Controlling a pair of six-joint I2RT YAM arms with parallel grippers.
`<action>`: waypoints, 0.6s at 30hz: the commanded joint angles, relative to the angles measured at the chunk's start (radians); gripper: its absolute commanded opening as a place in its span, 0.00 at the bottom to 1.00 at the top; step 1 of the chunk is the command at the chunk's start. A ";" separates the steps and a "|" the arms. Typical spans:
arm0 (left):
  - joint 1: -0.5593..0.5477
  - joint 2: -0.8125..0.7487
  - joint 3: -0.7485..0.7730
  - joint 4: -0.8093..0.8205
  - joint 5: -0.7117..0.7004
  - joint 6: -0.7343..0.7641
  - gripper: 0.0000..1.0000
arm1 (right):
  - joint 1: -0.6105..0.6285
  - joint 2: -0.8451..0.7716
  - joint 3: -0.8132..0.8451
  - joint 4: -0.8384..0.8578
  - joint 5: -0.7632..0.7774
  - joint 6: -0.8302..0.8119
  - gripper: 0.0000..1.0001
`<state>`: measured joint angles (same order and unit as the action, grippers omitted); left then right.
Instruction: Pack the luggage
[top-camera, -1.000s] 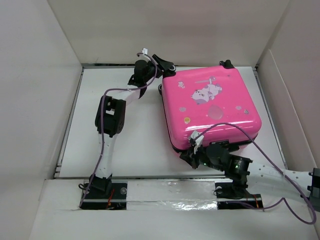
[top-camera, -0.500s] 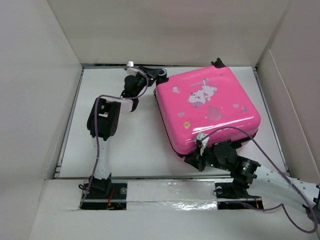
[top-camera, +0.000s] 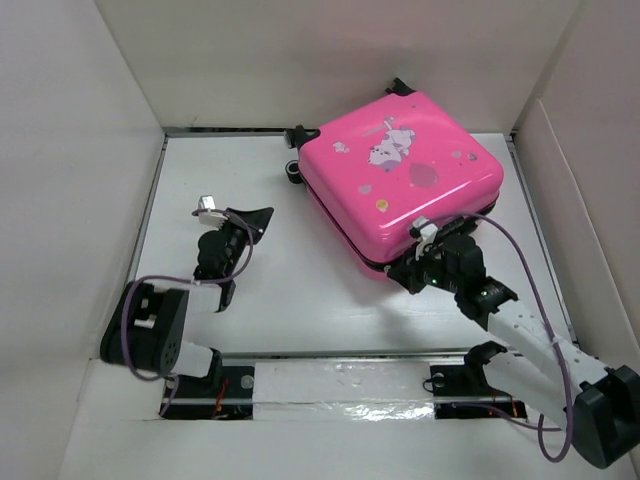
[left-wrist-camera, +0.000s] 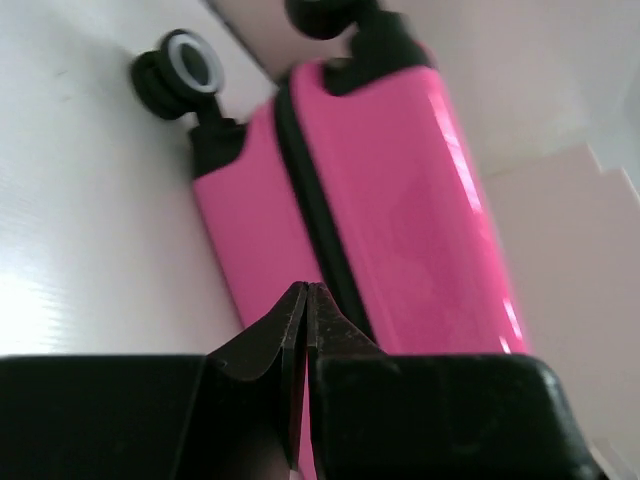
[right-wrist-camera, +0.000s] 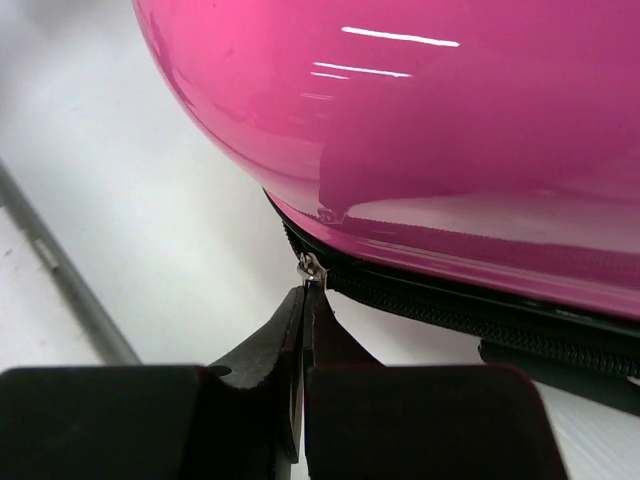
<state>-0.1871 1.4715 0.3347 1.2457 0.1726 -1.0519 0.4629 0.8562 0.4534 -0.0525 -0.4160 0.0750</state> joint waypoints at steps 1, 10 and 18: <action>-0.050 -0.213 -0.022 0.022 -0.080 0.123 0.00 | -0.020 -0.005 0.096 0.197 -0.003 -0.034 0.00; -0.060 -0.130 0.294 -0.354 0.009 0.250 0.59 | 0.000 -0.541 -0.088 -0.114 0.183 0.127 0.00; -0.100 0.206 0.659 -0.503 0.119 0.265 0.86 | 0.013 -0.773 -0.076 -0.329 0.299 0.212 0.00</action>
<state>-0.2565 1.6608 0.9211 0.8024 0.2329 -0.8173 0.4664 0.1047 0.3599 -0.2970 -0.1814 0.2352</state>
